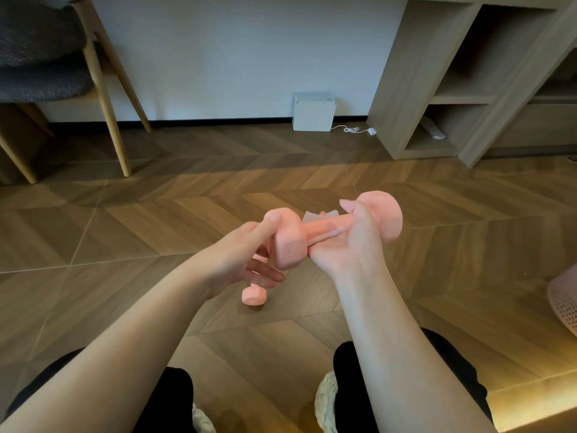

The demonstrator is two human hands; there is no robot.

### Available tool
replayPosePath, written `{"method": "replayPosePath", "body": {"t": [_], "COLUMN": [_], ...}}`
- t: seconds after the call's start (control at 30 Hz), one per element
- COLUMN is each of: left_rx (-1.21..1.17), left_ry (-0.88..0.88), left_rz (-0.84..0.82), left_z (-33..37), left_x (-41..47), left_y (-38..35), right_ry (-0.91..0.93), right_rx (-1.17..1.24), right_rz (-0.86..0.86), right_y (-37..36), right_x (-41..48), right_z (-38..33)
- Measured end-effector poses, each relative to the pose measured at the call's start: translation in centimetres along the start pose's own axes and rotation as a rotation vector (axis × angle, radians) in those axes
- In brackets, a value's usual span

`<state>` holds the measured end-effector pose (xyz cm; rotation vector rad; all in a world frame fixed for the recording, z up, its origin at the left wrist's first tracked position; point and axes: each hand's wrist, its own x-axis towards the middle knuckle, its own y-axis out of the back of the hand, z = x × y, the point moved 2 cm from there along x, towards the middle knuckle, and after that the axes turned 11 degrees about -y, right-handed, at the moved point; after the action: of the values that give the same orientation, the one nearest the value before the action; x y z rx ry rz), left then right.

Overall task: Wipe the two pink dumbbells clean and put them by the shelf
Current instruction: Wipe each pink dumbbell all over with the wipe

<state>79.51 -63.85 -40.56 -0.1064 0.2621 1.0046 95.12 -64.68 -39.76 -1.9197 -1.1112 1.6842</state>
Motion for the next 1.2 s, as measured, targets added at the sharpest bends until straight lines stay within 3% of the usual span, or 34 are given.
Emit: {"method": "replayPosePath", "body": {"t": [0.17,0.33,0.47,0.57,0.73,0.9,1.03,1.1,1.2], "left_rx": [0.243,-0.039,0.015,0.198,-0.013,0.165,-0.065,-0.084,0.088], "left_ry": [-0.264,0.033,-0.097,-0.246,0.002,-0.188,0.02,-0.05,-0.19], "left_rz": [0.055,0.015,0.025,0.045,-0.031,0.088,0.019,0.012,0.107], "left_z": [-0.1,-0.4,-0.2,-0.2,-0.7,-0.7,-0.7,-0.7,-0.6], "left_x": [0.0,0.1,0.1,0.1,-0.1,0.1,-0.1,-0.4,0.2], "left_y": [0.5,0.0,-0.1,0.5,-0.1,-0.1,-0.3,-0.6,-0.2], "right_ry": [-0.007,-0.005,0.014,0.015,0.041,0.028,0.025,0.027,0.011], "right_rx": [0.002,-0.003,-0.006,-0.025,-0.052,-0.075,-0.058,-0.057,-0.037], "right_rz": [-0.004,-0.023,-0.004,-0.001,0.023,0.034,0.023,0.03,0.031], "right_y": [-0.2,-0.1,-0.1,-0.1,-0.4,-0.2,-0.3,-0.4,-0.4], "right_x": [-0.2,-0.2,-0.1,-0.2,-0.6,-0.6,-0.6,-0.6,-0.6], "right_z": [-0.1,-0.1,0.0,0.0,0.2,0.1,0.2,0.1,0.1]}}
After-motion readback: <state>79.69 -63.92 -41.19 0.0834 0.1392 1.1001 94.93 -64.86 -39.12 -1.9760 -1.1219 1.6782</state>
